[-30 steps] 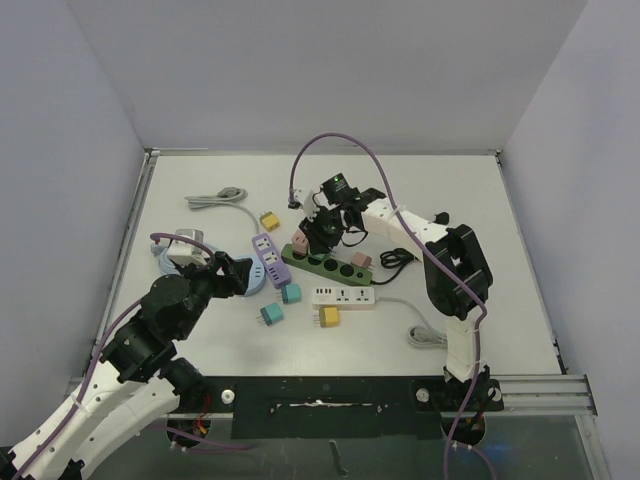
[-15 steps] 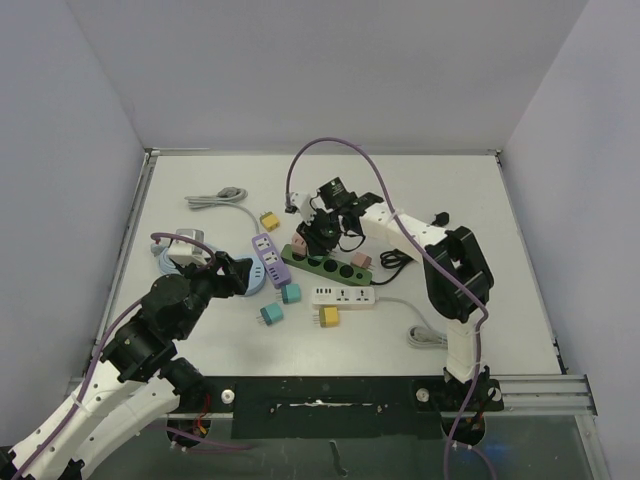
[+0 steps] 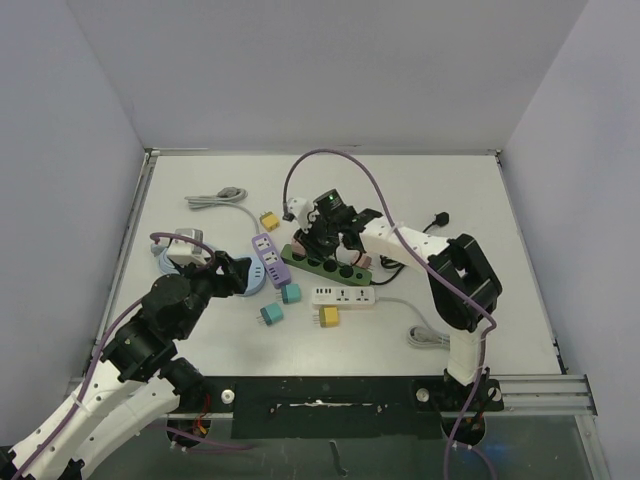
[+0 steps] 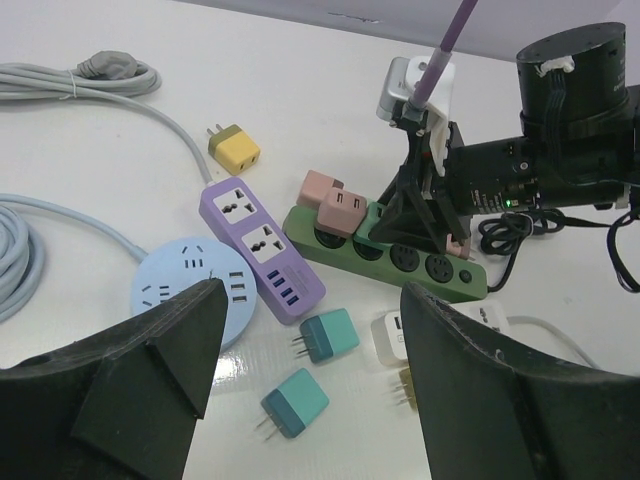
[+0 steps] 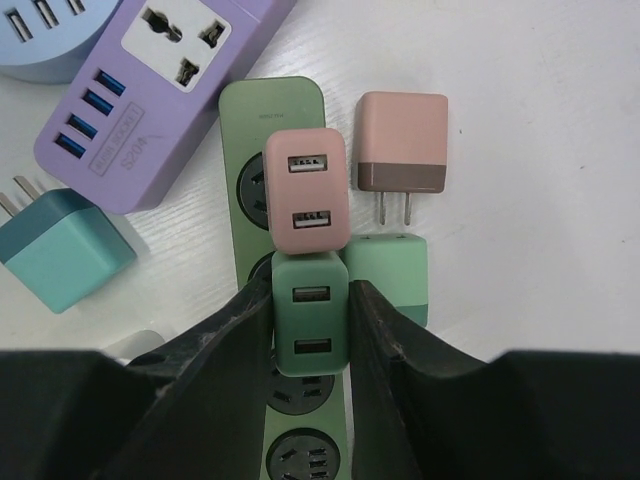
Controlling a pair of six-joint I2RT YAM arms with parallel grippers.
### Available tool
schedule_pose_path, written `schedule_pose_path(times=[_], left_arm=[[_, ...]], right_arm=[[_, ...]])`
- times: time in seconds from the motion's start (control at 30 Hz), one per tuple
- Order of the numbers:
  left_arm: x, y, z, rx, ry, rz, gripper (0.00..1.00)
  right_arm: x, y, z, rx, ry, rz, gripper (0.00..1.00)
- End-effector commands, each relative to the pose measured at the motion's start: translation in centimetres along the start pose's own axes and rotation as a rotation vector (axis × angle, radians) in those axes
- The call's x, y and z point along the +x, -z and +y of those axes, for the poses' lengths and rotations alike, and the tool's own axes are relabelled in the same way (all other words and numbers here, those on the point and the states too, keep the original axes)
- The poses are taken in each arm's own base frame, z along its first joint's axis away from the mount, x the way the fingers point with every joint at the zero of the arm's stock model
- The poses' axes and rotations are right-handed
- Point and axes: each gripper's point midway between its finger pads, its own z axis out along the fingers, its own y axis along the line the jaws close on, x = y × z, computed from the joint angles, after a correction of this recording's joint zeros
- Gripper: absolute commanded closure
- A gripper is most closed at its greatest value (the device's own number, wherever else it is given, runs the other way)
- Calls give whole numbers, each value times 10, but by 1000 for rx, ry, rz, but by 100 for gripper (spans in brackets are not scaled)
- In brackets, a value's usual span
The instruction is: Insert the plug
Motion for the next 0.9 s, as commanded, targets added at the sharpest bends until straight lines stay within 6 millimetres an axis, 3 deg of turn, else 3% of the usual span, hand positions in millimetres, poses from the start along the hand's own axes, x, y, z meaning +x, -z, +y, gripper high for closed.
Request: schedule_pose_path(times=[0.0, 0.17, 0.37, 0.47, 0.87], left_arm=[[-10, -1, -1, -8, 1, -31, 31], [-9, -2, -1, -9, -3, -22, 31], [-8, -2, -2, -4, 0, -23, 31], [-8, -3, -2, -3, -3, -18, 31], [-5, -6, -3, -4, -8, -7, 31]], right_arm=[[129, -40, 8, 105, 45, 369, 100], [82, -26, 3, 87, 34, 209, 96], [30, -3, 10, -47, -100, 44, 60], [14, 8, 12, -77, -129, 43, 51], [-14, 19, 1, -56, -117, 31, 49]])
